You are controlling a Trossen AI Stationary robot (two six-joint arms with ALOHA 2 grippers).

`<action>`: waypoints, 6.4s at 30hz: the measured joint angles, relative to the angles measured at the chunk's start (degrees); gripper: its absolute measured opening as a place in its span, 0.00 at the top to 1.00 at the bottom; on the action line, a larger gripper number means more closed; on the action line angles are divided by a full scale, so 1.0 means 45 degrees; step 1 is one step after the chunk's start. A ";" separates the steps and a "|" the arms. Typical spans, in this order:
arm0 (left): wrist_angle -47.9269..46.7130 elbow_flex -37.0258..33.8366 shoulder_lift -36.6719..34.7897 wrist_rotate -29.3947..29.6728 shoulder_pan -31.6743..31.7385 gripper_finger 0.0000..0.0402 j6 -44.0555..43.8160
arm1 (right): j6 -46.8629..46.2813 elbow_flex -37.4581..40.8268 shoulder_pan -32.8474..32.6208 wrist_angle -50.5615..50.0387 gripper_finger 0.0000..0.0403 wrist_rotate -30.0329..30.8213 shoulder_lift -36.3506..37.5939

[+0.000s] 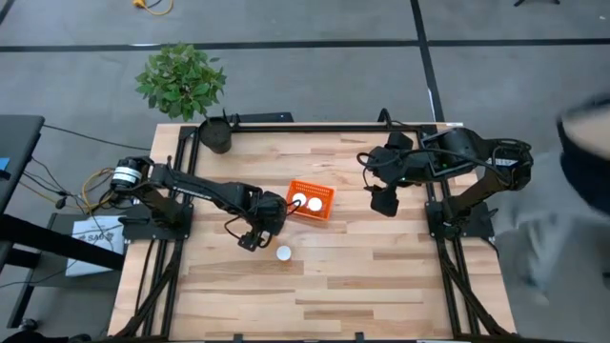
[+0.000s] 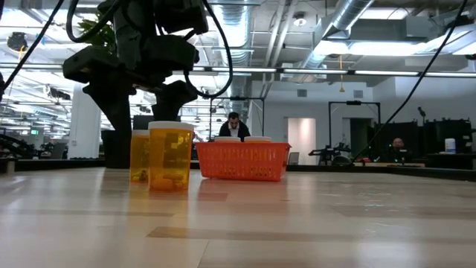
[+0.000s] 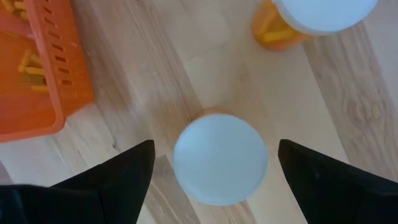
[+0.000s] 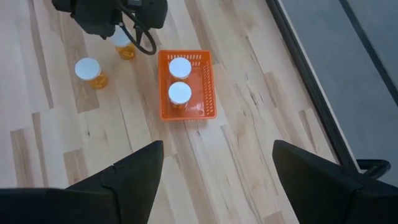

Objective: Pick and place pill bottles into a basket
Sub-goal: Put the orange pill bottle into the orange basket

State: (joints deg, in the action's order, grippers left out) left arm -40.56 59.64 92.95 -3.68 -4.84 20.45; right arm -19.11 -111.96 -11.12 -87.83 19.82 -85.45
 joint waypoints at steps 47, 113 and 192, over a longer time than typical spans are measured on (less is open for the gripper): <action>-0.0469 0.0465 0.0761 -0.0165 0.0097 0.48 -0.0243 | -0.0223 0.0000 -0.0004 0.0005 0.26 -0.0099 -0.0010; -0.4095 0.7010 0.1279 0.1065 0.3970 0.50 0.3437 | 0.1565 0.0000 0.2546 0.0974 0.26 -0.0103 0.1020; -0.3378 0.9530 0.5409 -0.1452 0.4439 0.50 0.3453 | 0.5265 0.0000 0.6004 0.0811 0.26 -0.2401 0.1020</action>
State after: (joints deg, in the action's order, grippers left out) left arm -55.76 102.52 117.30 -10.22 15.14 35.99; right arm 4.58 -111.96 15.90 -84.18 9.02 -80.86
